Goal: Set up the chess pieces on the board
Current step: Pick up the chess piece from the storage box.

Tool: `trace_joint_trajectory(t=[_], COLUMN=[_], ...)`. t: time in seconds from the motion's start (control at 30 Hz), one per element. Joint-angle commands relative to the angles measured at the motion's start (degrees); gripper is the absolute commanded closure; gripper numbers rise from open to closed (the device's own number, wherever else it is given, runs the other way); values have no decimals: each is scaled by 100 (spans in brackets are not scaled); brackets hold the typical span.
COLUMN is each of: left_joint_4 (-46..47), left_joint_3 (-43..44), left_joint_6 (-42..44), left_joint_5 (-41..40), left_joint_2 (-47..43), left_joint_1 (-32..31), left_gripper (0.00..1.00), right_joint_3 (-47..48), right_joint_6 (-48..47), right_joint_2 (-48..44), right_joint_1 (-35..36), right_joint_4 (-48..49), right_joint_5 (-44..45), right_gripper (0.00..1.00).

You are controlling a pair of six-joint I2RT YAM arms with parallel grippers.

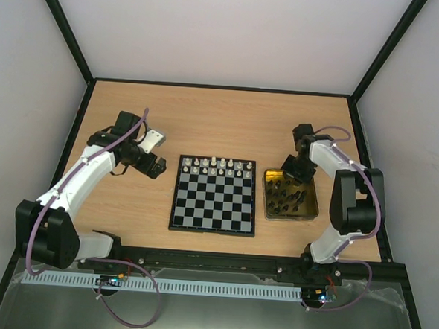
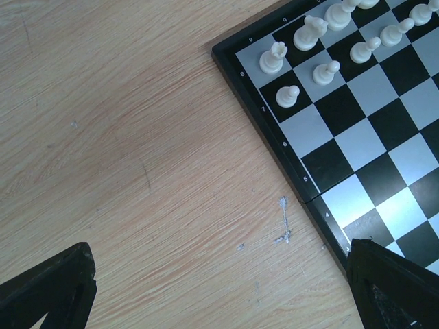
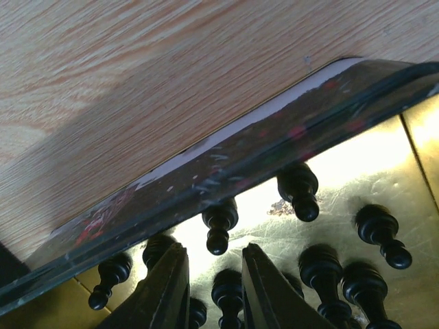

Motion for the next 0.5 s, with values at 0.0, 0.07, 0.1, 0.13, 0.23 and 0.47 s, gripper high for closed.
trace_joint_trajectory(t=[0.0, 0.07, 0.1, 0.13, 0.23, 0.47], left_joint_4=[17, 17, 17, 17, 34, 52], left_joint_3=[-46, -46, -50, -48, -60, -63], left_joint_6=[-16, -20, -21, -21, -15, -30], left_joint_5=[-47, -46, -46, -52, -48, -49], left_joint_2=[18, 21, 21, 20, 29, 41], left_joint_1=[-18, -18, -18, -18, -18, -13], left_gripper=[1, 1, 1, 1, 1, 1], right_joint_3=[-43, -41, -40, -32, -25, 29], right_joint_6=[-105, -124, -134, -138, -158, -178], right_joint_2=[147, 187, 200, 220, 262, 360], right_joint_1=[-44, -67, -80, -75, -88, -92], right_joint_4=[68, 81, 93, 92, 89, 104], right_joint_5=[41, 58, 58, 55, 81, 96], right_gripper=[78, 78, 78, 78, 78, 80])
